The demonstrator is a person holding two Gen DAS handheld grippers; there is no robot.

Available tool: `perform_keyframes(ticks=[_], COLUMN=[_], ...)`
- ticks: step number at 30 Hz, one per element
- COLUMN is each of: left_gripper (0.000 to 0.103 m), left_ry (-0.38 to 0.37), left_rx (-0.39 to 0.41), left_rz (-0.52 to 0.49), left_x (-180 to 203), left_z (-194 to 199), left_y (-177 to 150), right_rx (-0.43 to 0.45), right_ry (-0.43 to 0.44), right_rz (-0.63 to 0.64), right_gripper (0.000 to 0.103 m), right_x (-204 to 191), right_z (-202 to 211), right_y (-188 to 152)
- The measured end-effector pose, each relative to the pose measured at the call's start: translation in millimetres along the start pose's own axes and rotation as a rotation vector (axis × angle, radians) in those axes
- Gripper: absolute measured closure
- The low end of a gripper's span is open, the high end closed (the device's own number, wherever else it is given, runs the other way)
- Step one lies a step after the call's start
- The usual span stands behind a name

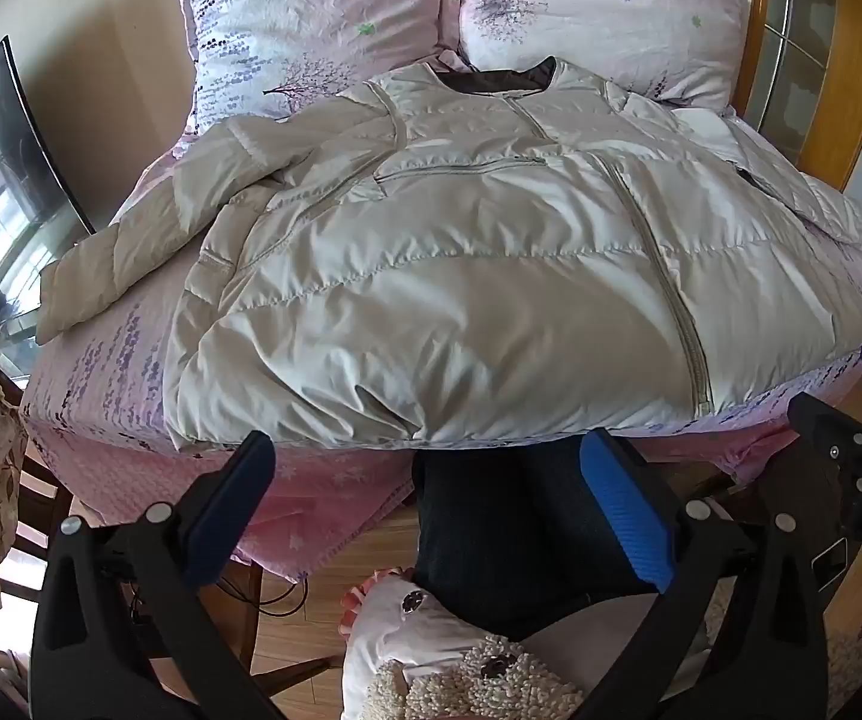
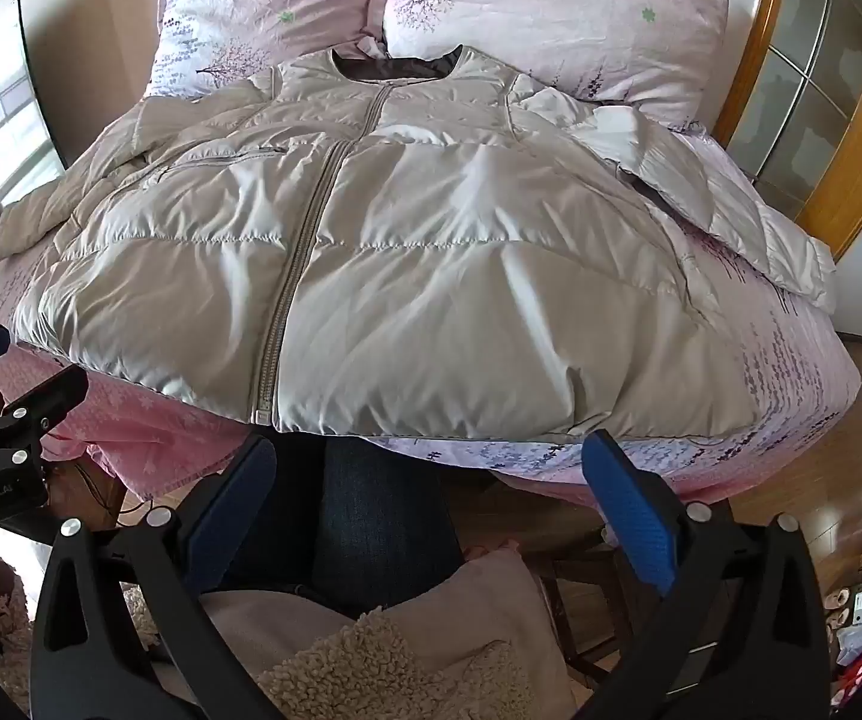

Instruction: Fold large clothes

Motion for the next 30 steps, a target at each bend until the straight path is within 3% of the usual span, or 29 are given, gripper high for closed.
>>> perform_keyframes(ticks=[30], left_gripper=[0.002], left_ry=[-0.001], left_rx=[-0.002], left_rz=[0.000], left_x=[0.0], left_z=[-0.1], left_y=[0.0], right_rx=[-0.003], right_ry=[0.005], right_rz=[-0.006], right_gripper=[0.001], right_x=[2.1], right_z=[-0.6], right_y=[-1.7])
Point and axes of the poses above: each gripper's, at about its wrist camera, not at the fingertips, and z roughly against the way its jaws point, x to its right, y to its top, the point moved 2 cm from there along -z, roughly the way its jaws point, and after that the axes turned 4 degrees about -x, right-handed, at the moved point
